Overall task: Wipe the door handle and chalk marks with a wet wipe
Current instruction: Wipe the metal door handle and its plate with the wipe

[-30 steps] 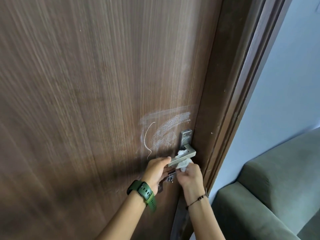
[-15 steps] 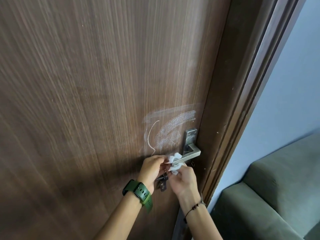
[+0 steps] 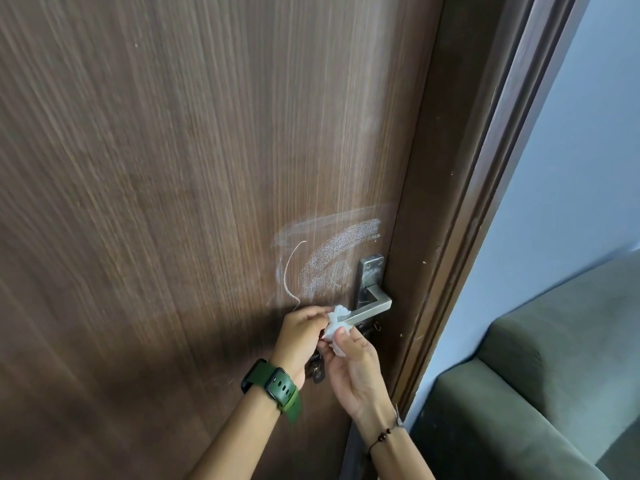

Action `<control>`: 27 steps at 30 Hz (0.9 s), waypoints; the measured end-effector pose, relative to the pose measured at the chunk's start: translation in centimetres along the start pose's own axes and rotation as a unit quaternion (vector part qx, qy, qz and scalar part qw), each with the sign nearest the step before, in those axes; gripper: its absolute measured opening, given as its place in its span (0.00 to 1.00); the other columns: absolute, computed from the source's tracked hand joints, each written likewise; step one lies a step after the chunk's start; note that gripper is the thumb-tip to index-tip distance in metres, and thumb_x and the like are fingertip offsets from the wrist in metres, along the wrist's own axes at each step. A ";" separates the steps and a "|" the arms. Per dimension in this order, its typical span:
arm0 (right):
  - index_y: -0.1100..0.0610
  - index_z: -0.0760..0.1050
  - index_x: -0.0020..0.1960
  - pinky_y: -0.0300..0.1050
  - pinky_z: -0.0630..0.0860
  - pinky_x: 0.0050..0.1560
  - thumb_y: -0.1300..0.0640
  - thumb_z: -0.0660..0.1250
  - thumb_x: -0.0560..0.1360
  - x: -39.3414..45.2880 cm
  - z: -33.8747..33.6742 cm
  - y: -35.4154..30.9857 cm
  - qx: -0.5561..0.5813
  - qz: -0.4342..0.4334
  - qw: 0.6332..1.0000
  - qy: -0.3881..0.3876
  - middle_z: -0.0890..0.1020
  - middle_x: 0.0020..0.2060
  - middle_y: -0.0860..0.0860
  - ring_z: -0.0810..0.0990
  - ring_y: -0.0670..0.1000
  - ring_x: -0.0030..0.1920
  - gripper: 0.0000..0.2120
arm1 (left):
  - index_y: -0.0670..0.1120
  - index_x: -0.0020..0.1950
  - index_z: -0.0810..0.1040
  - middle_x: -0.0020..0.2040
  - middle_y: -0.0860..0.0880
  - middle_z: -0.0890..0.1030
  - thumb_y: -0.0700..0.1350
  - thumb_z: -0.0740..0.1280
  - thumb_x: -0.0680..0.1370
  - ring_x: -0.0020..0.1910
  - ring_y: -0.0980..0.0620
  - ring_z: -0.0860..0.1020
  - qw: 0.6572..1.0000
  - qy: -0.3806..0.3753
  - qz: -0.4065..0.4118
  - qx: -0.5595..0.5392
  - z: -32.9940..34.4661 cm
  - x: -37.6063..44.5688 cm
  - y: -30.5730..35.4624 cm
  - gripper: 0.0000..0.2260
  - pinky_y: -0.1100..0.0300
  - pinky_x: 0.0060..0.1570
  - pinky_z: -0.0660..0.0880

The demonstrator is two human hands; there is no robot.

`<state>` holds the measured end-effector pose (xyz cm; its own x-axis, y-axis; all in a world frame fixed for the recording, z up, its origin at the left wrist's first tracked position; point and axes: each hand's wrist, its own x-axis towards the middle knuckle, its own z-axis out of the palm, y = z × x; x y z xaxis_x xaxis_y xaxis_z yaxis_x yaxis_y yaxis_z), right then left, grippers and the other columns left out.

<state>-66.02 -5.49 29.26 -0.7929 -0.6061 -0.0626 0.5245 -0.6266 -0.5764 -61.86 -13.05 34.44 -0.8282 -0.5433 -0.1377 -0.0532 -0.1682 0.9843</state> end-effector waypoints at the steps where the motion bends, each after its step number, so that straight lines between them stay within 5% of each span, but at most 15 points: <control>1: 0.63 0.78 0.39 0.40 0.78 0.35 0.65 0.62 0.71 0.2 0.0 0.0 0.000 -0.005 1.000 0.003 0.79 0.33 0.56 0.77 0.49 0.33 0.06 | 0.48 0.41 0.83 0.36 0.49 0.85 0.35 0.61 0.73 0.35 0.56 0.81 1.000 0.002 -0.001 0.004 0.0 0.0 0.0 0.13 0.68 0.30 0.75; 4: 0.63 0.79 0.41 0.40 0.77 0.32 0.63 0.61 0.74 0.7 -0.1 0.2 0.030 0.004 0.999 -0.018 0.77 0.31 0.55 0.76 0.47 0.30 0.09 | 0.48 0.45 0.82 0.41 0.46 0.84 0.35 0.61 0.74 0.35 0.54 0.79 1.000 0.003 0.004 0.019 -0.1 -0.1 0.1 0.13 0.67 0.32 0.75; 9: 0.61 0.76 0.38 0.38 0.71 0.28 0.61 0.58 0.77 1.3 -0.9 0.6 0.038 0.004 0.995 -0.087 0.72 0.27 0.51 0.69 0.45 0.26 0.12 | 0.43 0.51 0.81 0.33 0.42 0.77 0.34 0.59 0.75 0.24 0.55 0.72 0.999 -0.014 0.004 0.036 0.2 -0.2 0.1 0.13 0.67 0.20 0.67; 15: 0.56 0.76 0.30 0.38 0.70 0.27 0.61 0.59 0.76 2.0 -2.5 0.2 -0.166 -0.049 0.979 -0.104 0.74 0.22 0.49 0.70 0.45 0.24 0.17 | 0.45 0.46 0.82 0.37 0.38 0.81 0.34 0.59 0.74 0.26 0.50 0.73 1.000 -0.028 -0.013 0.007 0.1 -0.2 0.0 0.13 0.60 0.27 0.69; 22: 0.61 0.77 0.33 0.36 0.72 0.28 0.64 0.59 0.77 2.3 -4.0 -0.2 -0.290 -0.072 0.948 -0.114 0.78 0.25 0.50 0.73 0.45 0.24 0.16 | 0.42 0.46 0.80 0.31 0.41 0.78 0.32 0.58 0.75 0.22 0.51 0.70 0.999 -0.025 -0.020 0.006 0.3 -0.2 -0.9 0.12 0.60 0.25 0.71; 27: 0.60 0.74 0.37 0.41 0.69 0.30 0.61 0.59 0.79 2.0 -4.8 -0.9 -0.464 -0.102 0.877 -0.069 0.77 0.27 0.52 0.72 0.48 0.25 0.13 | 0.44 0.41 0.80 0.31 0.42 0.79 0.32 0.57 0.75 0.27 0.47 0.76 1.000 -0.014 -0.005 0.023 0.3 0.3 -1.3 0.14 0.55 0.36 0.75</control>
<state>-69.52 -3.77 25.69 -0.7618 -0.6216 0.1825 -0.1540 -0.0999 -0.9830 -62.20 -12.71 33.16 -0.8423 -0.5190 -0.1455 -0.0870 -0.1355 0.9869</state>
